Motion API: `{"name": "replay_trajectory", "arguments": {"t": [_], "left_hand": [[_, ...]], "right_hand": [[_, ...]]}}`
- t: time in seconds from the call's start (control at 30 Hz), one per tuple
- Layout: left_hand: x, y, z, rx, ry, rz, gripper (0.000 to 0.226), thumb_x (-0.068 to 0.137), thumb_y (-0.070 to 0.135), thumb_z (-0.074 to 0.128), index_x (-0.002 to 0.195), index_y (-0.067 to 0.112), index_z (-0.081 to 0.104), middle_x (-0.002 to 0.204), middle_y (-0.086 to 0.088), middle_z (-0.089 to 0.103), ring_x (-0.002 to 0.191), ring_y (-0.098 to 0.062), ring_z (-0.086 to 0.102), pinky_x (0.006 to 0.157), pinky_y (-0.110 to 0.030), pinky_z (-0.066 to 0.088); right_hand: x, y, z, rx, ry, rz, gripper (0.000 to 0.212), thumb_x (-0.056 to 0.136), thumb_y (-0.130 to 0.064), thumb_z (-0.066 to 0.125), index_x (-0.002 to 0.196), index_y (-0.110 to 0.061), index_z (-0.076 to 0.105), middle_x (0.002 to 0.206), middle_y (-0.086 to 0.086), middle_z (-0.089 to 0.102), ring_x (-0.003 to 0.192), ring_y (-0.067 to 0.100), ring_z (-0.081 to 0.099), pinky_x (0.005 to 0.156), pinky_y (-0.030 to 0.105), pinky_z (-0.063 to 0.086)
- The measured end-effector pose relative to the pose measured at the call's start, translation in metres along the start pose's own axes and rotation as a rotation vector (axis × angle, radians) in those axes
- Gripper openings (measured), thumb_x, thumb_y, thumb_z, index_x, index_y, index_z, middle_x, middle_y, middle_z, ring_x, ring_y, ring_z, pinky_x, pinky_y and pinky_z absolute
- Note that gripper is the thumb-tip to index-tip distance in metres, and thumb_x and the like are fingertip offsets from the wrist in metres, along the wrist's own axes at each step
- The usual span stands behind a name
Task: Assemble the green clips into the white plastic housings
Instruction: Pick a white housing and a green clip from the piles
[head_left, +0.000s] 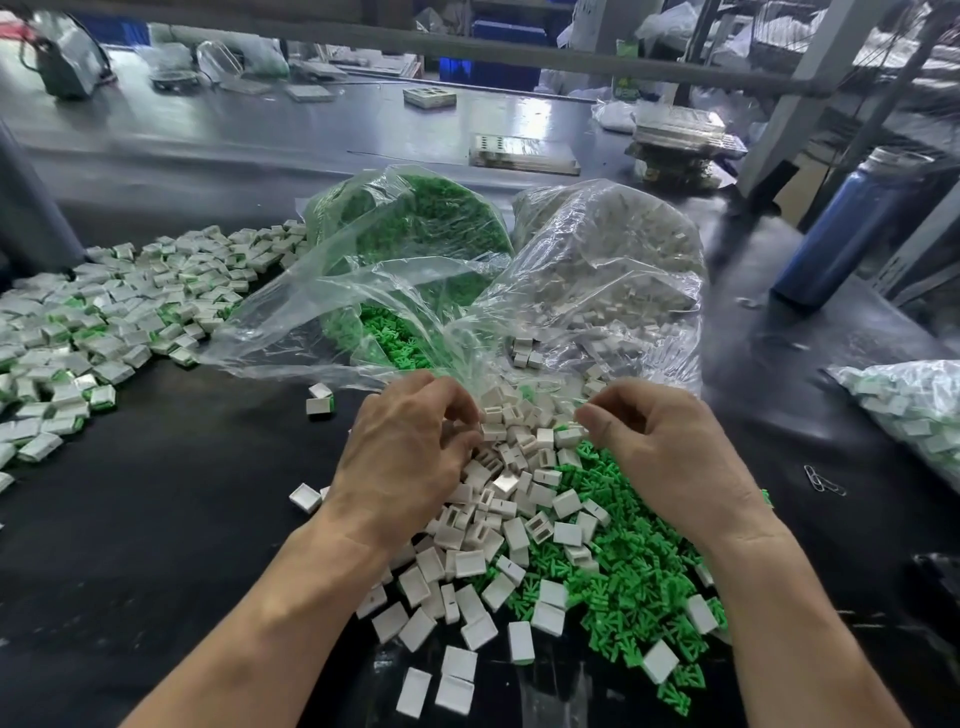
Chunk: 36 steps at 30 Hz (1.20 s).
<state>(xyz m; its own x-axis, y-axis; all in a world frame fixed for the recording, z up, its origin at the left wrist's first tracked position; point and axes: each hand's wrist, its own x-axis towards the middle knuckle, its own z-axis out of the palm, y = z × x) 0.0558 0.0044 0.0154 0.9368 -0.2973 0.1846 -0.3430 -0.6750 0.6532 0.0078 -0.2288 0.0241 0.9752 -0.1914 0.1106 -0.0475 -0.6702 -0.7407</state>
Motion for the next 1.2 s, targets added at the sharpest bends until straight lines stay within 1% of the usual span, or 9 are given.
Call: {"name": "replay_trajectory", "arguments": {"t": [0.13, 0.27, 0.33, 0.4, 0.5, 0.7, 0.87, 1.07, 1.2], "left_hand": [[-0.003, 0.0, 0.0, 0.007, 0.08, 0.047, 0.018, 0.091, 0.029, 0.077, 0.094, 0.035, 0.06, 0.095, 0.023, 0.058, 0.089, 0.001, 0.057, 0.094, -0.03, 0.053], [-0.004, 0.002, -0.001, -0.051, 0.134, 0.044, 0.015, 0.091, 0.029, 0.075, 0.094, 0.032, 0.061, 0.083, 0.021, 0.056, 0.071, 0.007, 0.054, 0.07, -0.014, 0.045], [-0.004, 0.002, -0.001, -0.13, 0.15, 0.033, 0.014, 0.093, 0.025, 0.074, 0.094, 0.03, 0.061, 0.08, 0.016, 0.06, 0.071, 0.007, 0.059, 0.062, -0.01, 0.047], [-0.003, 0.002, -0.002, -0.237, 0.168, 0.027, 0.014, 0.094, 0.02, 0.073, 0.102, 0.028, 0.064, 0.084, 0.013, 0.064, 0.077, 0.011, 0.061, 0.065, -0.005, 0.047], [-0.002, 0.002, 0.0, -0.374, 0.149, 0.021, 0.024, 0.095, 0.017, 0.072, 0.117, 0.024, 0.069, 0.096, 0.011, 0.068, 0.085, 0.003, 0.066, 0.072, -0.009, 0.054], [-0.003, 0.004, 0.004, -0.656, 0.106, 0.021, 0.016, 0.092, 0.016, 0.075, 0.105, 0.025, 0.073, 0.098, 0.007, 0.075, 0.09, -0.012, 0.073, 0.077, -0.022, 0.06], [-0.003, 0.005, 0.008, -0.738, 0.057, 0.053, 0.016, 0.088, 0.019, 0.077, 0.103, 0.023, 0.071, 0.099, 0.003, 0.076, 0.091, -0.019, 0.075, 0.079, -0.03, 0.063], [-0.003, 0.005, 0.011, -0.782, 0.047, 0.061, 0.026, 0.085, 0.011, 0.08, 0.104, 0.026, 0.071, 0.098, 0.006, 0.074, 0.091, -0.013, 0.073, 0.078, -0.02, 0.059], [-0.004, 0.007, 0.01, -0.82, 0.058, 0.045, 0.025, 0.082, 0.014, 0.08, 0.103, 0.028, 0.074, 0.098, 0.005, 0.076, 0.092, -0.014, 0.074, 0.079, -0.021, 0.059]], "right_hand": [[0.0, -0.001, 0.009, 0.173, 0.071, -0.009, 0.007, 0.095, -0.043, 0.071, 0.093, -0.037, 0.072, 0.086, -0.014, 0.073, 0.075, 0.0, 0.067, 0.065, 0.017, 0.052], [0.0, -0.005, 0.017, 0.334, 0.072, -0.012, 0.003, 0.095, -0.033, 0.073, 0.097, -0.036, 0.074, 0.088, -0.008, 0.075, 0.069, 0.003, 0.066, 0.059, 0.015, 0.051], [0.0, -0.008, 0.02, 0.4, 0.062, -0.008, 0.007, 0.096, -0.027, 0.074, 0.099, -0.032, 0.076, 0.086, -0.005, 0.076, 0.066, 0.004, 0.067, 0.055, 0.015, 0.05], [-0.002, -0.011, 0.023, 0.422, 0.042, -0.024, 0.008, 0.096, -0.024, 0.073, 0.102, -0.029, 0.074, 0.084, -0.004, 0.076, 0.066, 0.008, 0.068, 0.056, 0.016, 0.051], [-0.004, -0.016, 0.027, 0.468, 0.016, -0.055, 0.009, 0.096, -0.02, 0.072, 0.103, -0.025, 0.072, 0.087, -0.001, 0.077, 0.068, 0.014, 0.071, 0.056, 0.019, 0.054], [-0.007, -0.023, 0.03, 0.58, -0.004, -0.09, 0.009, 0.097, -0.012, 0.071, 0.106, -0.015, 0.068, 0.094, 0.005, 0.078, 0.072, 0.022, 0.075, 0.054, 0.027, 0.058], [-0.008, -0.025, 0.03, 0.628, 0.01, -0.112, 0.011, 0.097, -0.009, 0.07, 0.106, -0.014, 0.068, 0.093, 0.007, 0.077, 0.07, 0.022, 0.072, 0.055, 0.03, 0.058], [-0.009, -0.026, 0.031, 0.664, 0.019, -0.144, 0.021, 0.095, -0.007, 0.07, 0.114, -0.015, 0.069, 0.093, 0.008, 0.076, 0.069, 0.019, 0.07, 0.054, 0.029, 0.058], [-0.009, -0.026, 0.032, 0.685, 0.016, -0.145, 0.023, 0.095, -0.005, 0.069, 0.116, -0.014, 0.071, 0.093, 0.007, 0.077, 0.071, 0.02, 0.07, 0.057, 0.027, 0.057]]}}
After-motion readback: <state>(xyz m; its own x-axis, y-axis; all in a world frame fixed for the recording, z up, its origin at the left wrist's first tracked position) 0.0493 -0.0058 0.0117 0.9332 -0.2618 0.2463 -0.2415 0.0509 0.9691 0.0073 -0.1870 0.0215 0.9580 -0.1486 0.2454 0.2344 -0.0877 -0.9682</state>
